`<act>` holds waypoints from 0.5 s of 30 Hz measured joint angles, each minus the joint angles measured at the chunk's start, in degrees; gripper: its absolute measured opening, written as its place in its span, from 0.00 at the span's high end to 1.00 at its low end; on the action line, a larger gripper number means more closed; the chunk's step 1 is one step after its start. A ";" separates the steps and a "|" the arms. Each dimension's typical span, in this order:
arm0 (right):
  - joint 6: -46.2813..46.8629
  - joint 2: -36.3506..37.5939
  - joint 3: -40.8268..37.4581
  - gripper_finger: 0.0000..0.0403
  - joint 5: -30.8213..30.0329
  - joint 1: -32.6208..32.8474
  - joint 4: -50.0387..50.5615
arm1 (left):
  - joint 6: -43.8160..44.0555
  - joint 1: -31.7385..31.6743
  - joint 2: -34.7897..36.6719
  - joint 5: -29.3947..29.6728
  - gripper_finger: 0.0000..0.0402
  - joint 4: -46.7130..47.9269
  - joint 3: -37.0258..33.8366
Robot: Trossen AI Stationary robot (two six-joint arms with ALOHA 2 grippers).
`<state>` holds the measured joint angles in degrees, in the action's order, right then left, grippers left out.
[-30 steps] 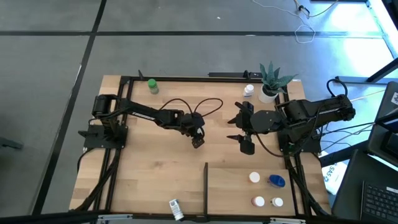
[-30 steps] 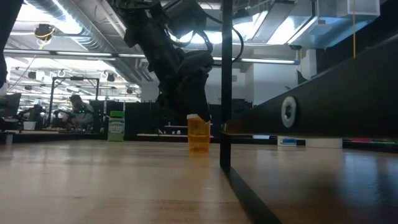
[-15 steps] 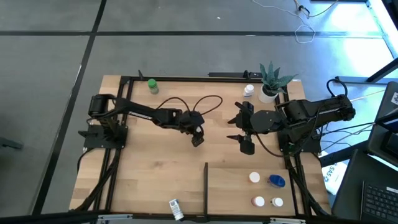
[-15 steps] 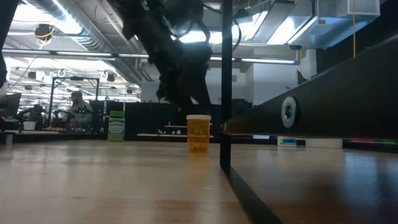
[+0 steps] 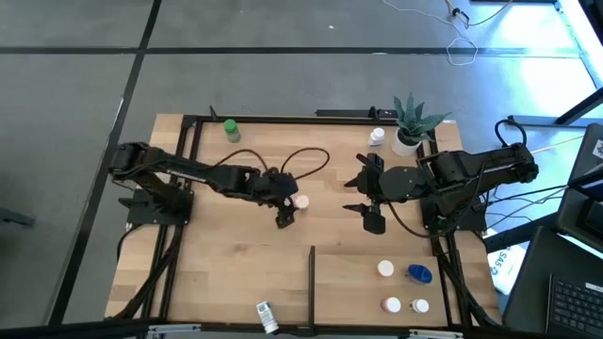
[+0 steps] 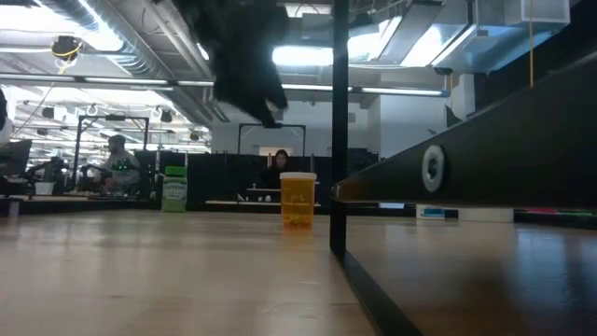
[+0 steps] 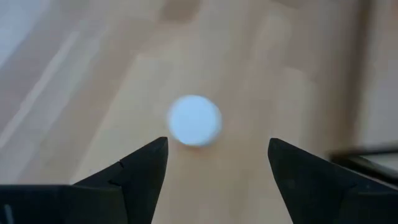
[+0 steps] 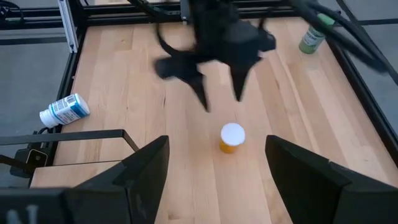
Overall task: Pick and place medicine bottles onto shelf by color
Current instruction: Put the bottom white pill bottle onto the shelf
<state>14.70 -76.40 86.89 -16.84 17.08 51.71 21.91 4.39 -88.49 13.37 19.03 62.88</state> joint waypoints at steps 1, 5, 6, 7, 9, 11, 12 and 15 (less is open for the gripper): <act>0.00 0.00 0.00 0.34 0.00 0.02 -0.07 | -0.73 0.97 0.96 -0.82 0.32 0.28 -0.01; 0.00 0.00 0.00 0.34 0.02 0.01 -0.08 | -4.11 6.06 4.99 -4.23 0.32 2.88 0.02; 0.00 0.00 0.00 0.34 0.01 0.01 -0.09 | -4.95 7.58 5.82 -4.52 0.32 3.02 0.02; 0.00 0.00 0.00 0.34 0.00 0.00 -0.12 | -5.83 9.20 6.57 -4.57 0.32 3.00 0.02; 0.00 0.00 0.00 0.34 0.02 0.02 -0.18 | -7.76 12.42 7.75 -4.21 0.32 2.90 0.02; 0.00 0.00 0.00 0.34 0.00 0.00 -0.42 | -10.54 15.75 8.07 -2.82 0.32 2.32 0.02; 0.00 0.00 0.00 0.34 0.00 0.00 -0.50 | -12.10 17.34 8.04 -1.98 0.32 2.06 0.02; 0.00 0.00 0.00 0.34 0.01 0.01 -0.75 | -16.22 21.85 7.77 -0.78 0.32 1.29 0.02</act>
<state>14.70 -76.40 86.89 -16.83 17.09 50.96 5.69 26.24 -80.72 12.59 20.32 62.90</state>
